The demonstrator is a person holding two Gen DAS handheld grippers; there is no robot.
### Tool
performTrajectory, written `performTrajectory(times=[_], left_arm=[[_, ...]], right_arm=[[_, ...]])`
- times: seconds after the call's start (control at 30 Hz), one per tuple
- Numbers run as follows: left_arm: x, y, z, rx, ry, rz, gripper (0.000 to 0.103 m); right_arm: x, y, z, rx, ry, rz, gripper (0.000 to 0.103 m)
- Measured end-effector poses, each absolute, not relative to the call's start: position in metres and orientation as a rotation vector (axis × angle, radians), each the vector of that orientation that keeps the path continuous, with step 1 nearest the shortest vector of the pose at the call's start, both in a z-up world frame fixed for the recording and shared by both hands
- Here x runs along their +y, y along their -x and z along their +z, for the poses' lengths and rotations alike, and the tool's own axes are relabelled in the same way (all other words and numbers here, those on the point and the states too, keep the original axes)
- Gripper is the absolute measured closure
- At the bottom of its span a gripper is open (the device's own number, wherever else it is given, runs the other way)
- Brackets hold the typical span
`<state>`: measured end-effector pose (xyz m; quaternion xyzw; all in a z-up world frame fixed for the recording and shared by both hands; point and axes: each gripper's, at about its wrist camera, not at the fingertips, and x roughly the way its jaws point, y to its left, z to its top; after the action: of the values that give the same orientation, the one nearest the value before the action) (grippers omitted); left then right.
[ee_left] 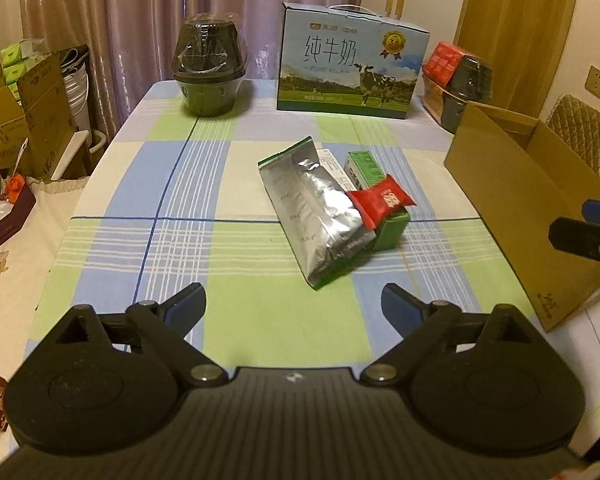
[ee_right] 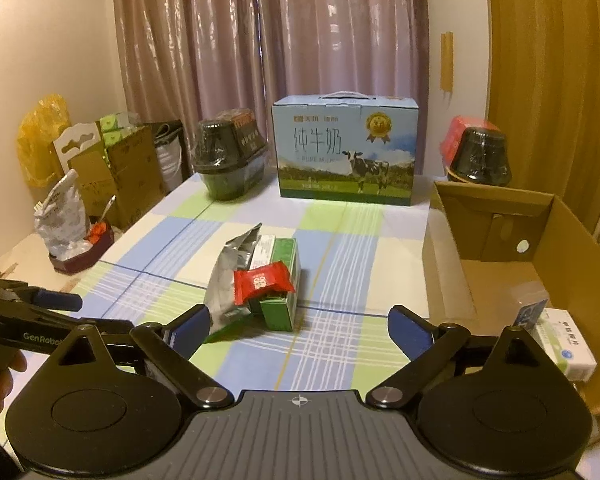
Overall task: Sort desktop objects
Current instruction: 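Withdraw both tools and reach the right tool to the red wrapped candy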
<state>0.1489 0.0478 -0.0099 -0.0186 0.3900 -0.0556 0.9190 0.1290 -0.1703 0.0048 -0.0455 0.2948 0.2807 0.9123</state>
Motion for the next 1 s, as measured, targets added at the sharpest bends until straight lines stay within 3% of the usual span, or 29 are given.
performTrajectory(times=[1.0], left_arm=[[0.063, -0.237, -0.072, 0.815, -0.019, -0.152, 0.01]], right_arm=[[-0.102, -0.208, -0.061, 0.661, 0.189, 0.586, 0.007]])
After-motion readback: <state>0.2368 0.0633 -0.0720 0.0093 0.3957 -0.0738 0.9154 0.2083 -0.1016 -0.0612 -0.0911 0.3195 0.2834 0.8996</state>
